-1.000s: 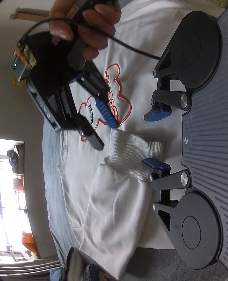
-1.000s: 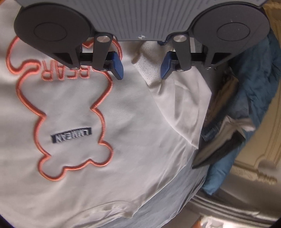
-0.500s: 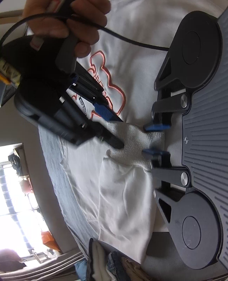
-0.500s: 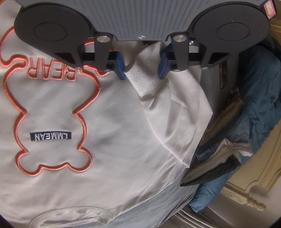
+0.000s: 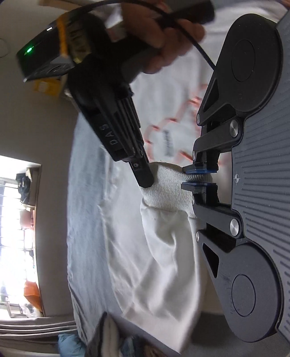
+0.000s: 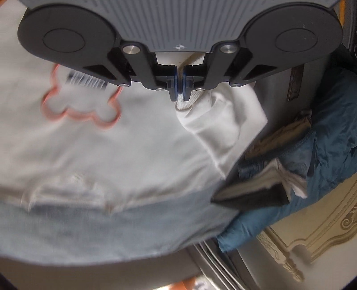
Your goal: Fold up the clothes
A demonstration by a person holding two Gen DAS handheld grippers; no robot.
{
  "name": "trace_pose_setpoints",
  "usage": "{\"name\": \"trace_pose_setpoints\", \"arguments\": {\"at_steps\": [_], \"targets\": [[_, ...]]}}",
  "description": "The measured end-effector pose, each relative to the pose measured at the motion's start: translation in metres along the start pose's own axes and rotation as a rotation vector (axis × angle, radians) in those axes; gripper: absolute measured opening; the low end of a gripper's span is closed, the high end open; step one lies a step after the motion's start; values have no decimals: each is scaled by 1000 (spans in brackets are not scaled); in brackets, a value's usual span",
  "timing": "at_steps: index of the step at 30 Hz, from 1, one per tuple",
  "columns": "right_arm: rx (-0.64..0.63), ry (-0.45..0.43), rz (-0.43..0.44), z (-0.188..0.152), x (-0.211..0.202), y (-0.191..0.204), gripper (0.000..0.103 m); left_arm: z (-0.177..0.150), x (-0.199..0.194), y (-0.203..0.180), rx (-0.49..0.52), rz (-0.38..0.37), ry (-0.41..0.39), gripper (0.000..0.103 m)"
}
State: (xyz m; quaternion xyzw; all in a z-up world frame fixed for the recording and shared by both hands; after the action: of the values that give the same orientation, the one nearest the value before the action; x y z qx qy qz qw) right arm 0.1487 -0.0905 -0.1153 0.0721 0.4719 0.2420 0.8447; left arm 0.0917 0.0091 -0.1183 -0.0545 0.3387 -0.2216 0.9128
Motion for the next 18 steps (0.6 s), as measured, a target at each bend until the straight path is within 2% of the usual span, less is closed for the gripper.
{"name": "trace_pose_setpoints", "arguments": {"at_steps": [5,9,18], "targets": [[-28,-74,-78,37,-22,-31,3,36,29,-27,6,-55,-40,5],[-36,-108,-134,56,-37,-62,3,56,57,-55,32,-106,-42,5],[15,-115,-226,69,-56,-144,3,75,112,-105,53,-173,-8,5]]}}
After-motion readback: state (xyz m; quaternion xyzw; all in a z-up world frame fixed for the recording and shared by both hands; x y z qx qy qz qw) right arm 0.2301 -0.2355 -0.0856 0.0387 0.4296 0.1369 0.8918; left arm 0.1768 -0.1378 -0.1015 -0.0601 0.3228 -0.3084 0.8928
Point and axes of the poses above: each gripper's, at about its wrist camera, not at the fingertips, and x roughly the way its jaws point, y to its left, z to its top, the point moved 6 cm from there along x, roughly the way its jaws point, and after that the axes turned 6 degrees about -z, right-handed, at the moved point
